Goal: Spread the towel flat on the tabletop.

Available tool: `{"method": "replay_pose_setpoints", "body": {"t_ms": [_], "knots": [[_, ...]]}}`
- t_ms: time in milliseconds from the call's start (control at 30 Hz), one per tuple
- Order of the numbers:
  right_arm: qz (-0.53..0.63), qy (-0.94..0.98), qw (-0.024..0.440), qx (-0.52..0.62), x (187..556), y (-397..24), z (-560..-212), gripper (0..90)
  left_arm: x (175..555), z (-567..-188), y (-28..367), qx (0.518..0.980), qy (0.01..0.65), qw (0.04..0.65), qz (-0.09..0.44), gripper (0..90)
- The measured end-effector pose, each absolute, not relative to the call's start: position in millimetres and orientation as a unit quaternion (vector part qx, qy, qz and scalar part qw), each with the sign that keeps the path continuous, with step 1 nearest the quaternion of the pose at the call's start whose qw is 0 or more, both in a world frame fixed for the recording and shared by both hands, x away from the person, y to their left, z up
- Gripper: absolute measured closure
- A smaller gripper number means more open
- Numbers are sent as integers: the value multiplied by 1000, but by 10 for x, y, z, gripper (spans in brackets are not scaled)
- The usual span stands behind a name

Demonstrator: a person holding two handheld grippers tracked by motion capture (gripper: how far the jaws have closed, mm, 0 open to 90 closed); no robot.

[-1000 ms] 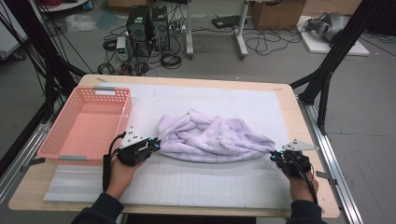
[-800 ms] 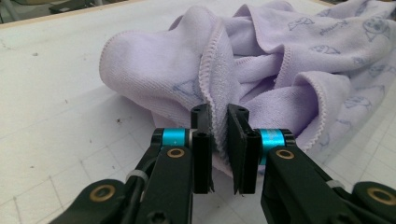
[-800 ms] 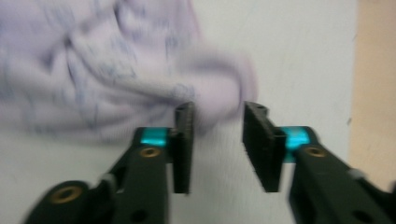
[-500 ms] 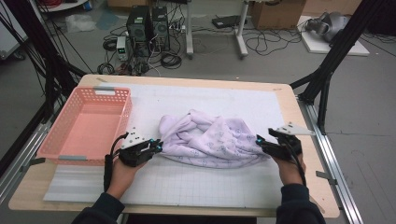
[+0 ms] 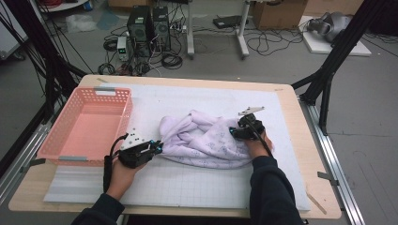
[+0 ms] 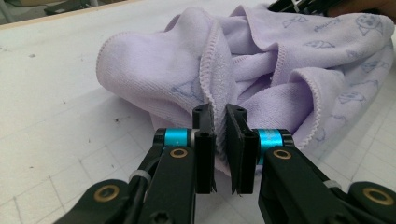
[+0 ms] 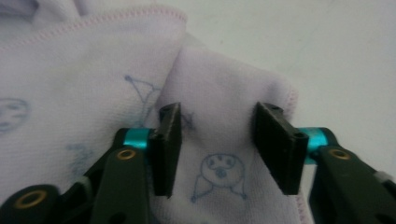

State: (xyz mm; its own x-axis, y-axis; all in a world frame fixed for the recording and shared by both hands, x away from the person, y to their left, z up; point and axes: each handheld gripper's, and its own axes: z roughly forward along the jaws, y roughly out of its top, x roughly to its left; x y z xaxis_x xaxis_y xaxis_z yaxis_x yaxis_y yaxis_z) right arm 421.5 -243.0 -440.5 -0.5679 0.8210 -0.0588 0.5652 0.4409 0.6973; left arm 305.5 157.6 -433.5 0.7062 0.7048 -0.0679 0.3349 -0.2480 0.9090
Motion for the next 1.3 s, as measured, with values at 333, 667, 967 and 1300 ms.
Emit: {"method": "replay_pose_setpoints", "body": {"t_ms": [333,667,967,1300], "knots": [[278,750,300,519,4281,-2852,-4231,861,3030,-4339,1587,772,338,507,180,821],[351,708,292,539,4043,-3237,-4066,662,3045,-4222,1550,753,360,521,180,433],[411,713,291,488,3425,-3227,-3856,521,3184,-4082,1167,781,307,525,142,374],[412,729,274,473,3059,-3263,-4043,451,3503,-4134,483,841,260,463,106,369]]}}
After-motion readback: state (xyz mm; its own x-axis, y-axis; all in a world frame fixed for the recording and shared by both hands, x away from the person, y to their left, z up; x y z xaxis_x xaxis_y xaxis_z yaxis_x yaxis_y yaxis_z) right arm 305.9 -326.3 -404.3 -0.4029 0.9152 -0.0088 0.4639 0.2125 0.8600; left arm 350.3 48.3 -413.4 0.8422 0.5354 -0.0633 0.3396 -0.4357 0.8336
